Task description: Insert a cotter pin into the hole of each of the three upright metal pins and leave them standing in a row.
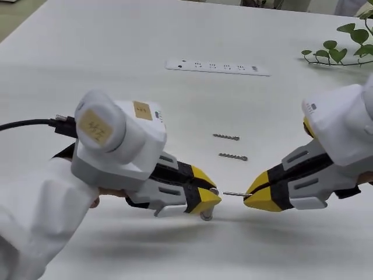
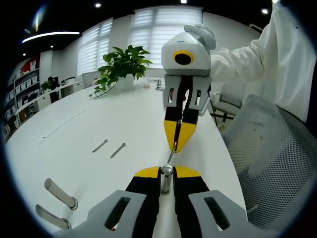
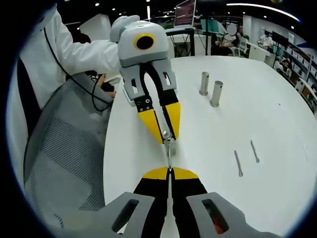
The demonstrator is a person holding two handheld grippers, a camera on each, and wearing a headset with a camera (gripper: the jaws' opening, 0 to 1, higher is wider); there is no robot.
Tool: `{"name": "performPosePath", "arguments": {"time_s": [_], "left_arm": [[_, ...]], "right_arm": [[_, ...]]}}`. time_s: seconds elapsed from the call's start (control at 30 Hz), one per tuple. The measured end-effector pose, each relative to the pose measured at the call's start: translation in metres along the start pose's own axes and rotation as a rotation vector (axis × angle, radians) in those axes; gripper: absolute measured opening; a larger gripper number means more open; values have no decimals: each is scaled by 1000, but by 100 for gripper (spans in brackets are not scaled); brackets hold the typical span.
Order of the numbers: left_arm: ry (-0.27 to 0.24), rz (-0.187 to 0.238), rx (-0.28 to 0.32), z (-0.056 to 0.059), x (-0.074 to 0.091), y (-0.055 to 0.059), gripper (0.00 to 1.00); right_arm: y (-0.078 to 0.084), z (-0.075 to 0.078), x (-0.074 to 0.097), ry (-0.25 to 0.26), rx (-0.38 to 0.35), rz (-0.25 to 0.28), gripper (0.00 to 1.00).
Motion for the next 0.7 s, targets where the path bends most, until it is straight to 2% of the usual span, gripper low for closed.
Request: {"name": "performPosePath", "arguments": {"time_s": [0.7], "left_arm": [[-1, -1, -18, 0, -1, 0, 6]], "right_arm": [[-5, 1, -11, -26, 31, -4, 0]]}}
Point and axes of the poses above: the centre of the closed fingertips' face, and the gripper's own axes: x roughly backward along the fingers, z roughly to its right, y roughly out of its underside, the point moved 4 cm from there along x, roughly backward along the fingers, and after that the axes turned 10 degrees about z, right-handed, at the moved point
